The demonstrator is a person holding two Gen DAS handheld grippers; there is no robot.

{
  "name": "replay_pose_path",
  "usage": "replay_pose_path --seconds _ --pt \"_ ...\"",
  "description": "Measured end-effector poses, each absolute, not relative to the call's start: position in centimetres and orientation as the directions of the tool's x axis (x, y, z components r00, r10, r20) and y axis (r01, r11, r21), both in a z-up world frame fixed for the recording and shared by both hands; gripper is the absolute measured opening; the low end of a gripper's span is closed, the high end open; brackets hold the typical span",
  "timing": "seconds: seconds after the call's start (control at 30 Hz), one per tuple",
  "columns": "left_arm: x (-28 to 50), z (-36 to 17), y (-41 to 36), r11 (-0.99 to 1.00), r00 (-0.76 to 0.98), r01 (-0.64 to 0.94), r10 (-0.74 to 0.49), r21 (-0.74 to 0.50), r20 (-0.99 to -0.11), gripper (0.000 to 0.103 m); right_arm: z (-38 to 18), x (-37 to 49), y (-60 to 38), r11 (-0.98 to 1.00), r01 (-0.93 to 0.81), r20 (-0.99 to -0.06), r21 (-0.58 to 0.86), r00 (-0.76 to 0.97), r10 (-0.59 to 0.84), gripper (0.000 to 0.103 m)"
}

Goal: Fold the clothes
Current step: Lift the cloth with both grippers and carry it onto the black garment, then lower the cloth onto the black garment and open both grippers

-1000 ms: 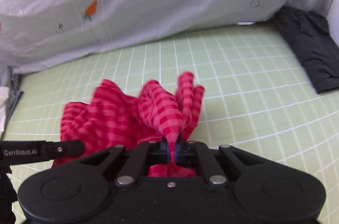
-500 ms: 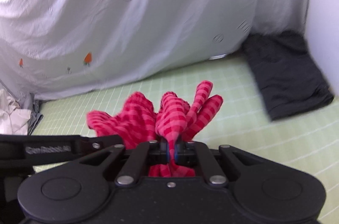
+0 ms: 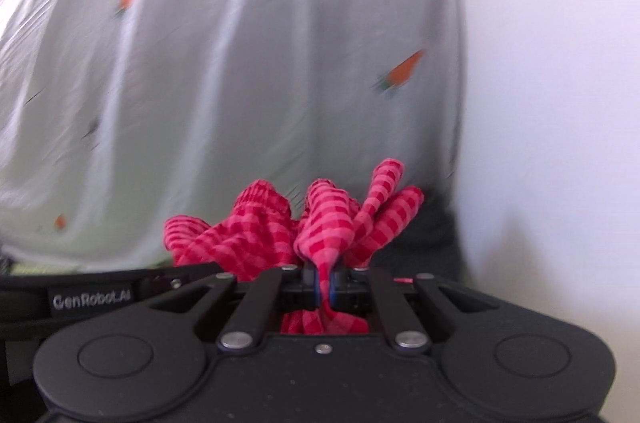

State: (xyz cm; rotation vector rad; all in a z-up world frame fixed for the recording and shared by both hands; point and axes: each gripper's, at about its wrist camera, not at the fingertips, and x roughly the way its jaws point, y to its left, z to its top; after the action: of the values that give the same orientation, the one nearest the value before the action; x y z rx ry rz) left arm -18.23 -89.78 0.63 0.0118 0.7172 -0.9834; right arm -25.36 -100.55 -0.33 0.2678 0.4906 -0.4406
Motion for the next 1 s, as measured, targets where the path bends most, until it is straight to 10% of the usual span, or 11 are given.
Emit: replay_pose_path --seconds 0.07,0.13,0.27,0.33,1.0 --pt "-17.1 -1.0 -91.7 0.630 0.398 0.732 -0.703 -0.258 -0.589 0.027 -1.5 -24.1 -103.2 0.855 0.507 -0.518 0.105 0.762 -0.389 0.008" --pt "-15.7 -2.7 -92.4 0.667 0.396 0.698 -0.663 -0.261 -0.636 0.074 -3.5 -22.8 -105.2 0.833 0.548 -0.550 0.076 0.720 -0.423 0.042" --pt "-14.4 -4.7 -91.2 0.672 0.358 0.677 -0.656 -0.299 -0.664 0.078 -6.6 -22.3 -106.6 0.815 0.561 -0.589 0.148 0.712 -0.383 0.062" --pt "-14.6 -5.0 -90.2 0.682 0.376 0.678 -0.641 -0.272 -0.669 0.090 -7.4 -22.6 -105.9 0.814 0.559 -0.593 0.160 0.713 -0.373 0.090" --pt "-26.5 -1.5 -78.5 0.584 0.371 0.800 -0.661 -0.136 -0.652 0.103 -4.7 -36.2 -93.0 0.780 0.604 -0.631 0.161 0.671 -0.389 0.103"
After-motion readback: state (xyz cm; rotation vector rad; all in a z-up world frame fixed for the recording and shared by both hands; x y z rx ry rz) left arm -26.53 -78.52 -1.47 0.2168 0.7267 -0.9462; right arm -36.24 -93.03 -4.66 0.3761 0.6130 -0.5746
